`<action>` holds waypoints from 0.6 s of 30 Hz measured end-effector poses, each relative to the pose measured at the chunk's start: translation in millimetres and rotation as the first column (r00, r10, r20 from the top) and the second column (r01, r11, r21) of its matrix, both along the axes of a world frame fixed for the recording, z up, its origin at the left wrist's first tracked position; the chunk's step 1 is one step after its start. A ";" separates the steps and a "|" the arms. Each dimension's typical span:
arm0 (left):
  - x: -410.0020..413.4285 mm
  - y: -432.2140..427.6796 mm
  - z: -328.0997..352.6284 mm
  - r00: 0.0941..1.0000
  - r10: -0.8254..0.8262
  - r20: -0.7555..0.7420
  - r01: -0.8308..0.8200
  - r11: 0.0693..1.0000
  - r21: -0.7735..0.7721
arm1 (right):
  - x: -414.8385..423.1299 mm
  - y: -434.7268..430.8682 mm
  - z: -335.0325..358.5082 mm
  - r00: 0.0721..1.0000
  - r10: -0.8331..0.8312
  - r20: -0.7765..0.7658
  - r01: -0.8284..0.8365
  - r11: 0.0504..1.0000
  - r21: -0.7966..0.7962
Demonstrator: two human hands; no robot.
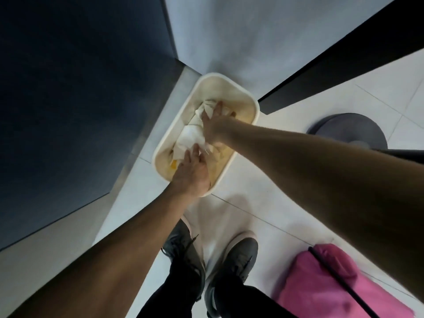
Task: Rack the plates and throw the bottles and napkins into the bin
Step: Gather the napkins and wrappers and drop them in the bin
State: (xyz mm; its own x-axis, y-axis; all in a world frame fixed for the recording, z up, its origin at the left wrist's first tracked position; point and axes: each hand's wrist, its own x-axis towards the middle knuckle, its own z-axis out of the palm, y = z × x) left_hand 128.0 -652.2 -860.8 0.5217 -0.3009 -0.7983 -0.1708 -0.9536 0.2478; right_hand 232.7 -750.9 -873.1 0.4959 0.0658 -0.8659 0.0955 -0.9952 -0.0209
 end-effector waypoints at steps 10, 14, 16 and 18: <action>2.7 14.2 66.5 0.985 0.070 0.156 -0.068 0.998 -0.018 | -3.6 -39.0 109.4 0.947 0.104 0.305 -0.150 0.980 0.131; 3.3 23.6 107.6 0.957 0.203 0.209 -0.179 0.975 -0.128 | -29.0 -50.0 156.2 0.923 0.013 0.384 -0.121 0.959 0.258; 2.7 28.7 134.6 0.917 0.326 0.231 -0.277 0.935 -0.221 | -45.2 -54.7 181.3 0.930 -0.028 0.367 -0.107 0.934 0.342; 1.5 33.0 166.4 0.857 0.469 0.211 -0.390 0.860 -0.328 | -59.7 -56.0 212.9 0.930 -0.094 0.356 -0.068 0.906 0.417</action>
